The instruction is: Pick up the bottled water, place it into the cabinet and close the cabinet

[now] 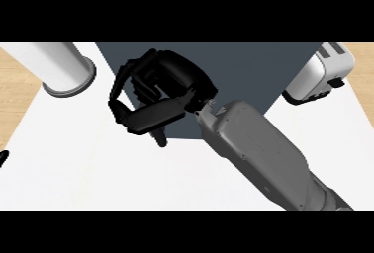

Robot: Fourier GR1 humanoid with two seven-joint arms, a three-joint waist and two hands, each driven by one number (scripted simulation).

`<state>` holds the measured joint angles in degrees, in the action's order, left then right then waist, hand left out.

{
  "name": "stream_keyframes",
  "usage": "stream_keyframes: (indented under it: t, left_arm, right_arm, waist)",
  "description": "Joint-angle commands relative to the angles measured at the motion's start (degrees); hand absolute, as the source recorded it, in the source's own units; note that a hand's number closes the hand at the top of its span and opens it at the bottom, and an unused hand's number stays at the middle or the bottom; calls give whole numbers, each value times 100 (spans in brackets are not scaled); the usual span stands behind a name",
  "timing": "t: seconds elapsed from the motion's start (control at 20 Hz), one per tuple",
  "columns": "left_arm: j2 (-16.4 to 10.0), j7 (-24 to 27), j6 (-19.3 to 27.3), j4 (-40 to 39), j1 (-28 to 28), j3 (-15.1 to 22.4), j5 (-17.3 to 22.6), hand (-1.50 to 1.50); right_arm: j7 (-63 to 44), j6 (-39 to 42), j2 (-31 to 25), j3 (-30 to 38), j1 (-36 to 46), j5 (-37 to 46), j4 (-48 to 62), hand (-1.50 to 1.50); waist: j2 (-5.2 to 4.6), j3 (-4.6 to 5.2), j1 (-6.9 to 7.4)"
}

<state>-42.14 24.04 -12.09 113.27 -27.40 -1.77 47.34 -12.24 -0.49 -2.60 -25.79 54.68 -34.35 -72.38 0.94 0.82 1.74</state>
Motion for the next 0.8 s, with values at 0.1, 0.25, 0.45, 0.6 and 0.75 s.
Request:
stream_keyframes:
  t: [0.1,0.25,0.45,0.6,0.75]
  left_arm:
    - [128,34,-45,-205,172,36,-120,-150]
    - [-29,-136,-166,179,-123,-63,63,-150]
    - [162,-154,89,98,175,92,-40,-150]
    - [74,-275,150,169,332,4,25,-150]
    - [99,-313,121,138,337,59,41,-150]
  right_arm:
    - [360,-568,-402,420,-51,564,527,150]
    - [428,-413,-688,663,-58,501,628,150]
    - [625,-430,-782,782,70,608,655,-150]
    - [613,-432,-676,596,16,622,631,-150]
    - [677,-471,-557,557,123,618,680,-150]
  waist:
    - [-111,-74,-181]
    - [-102,-85,-54]
    - [-155,-79,-145]
    - [-145,-80,-202]
    - [-147,-75,-191]
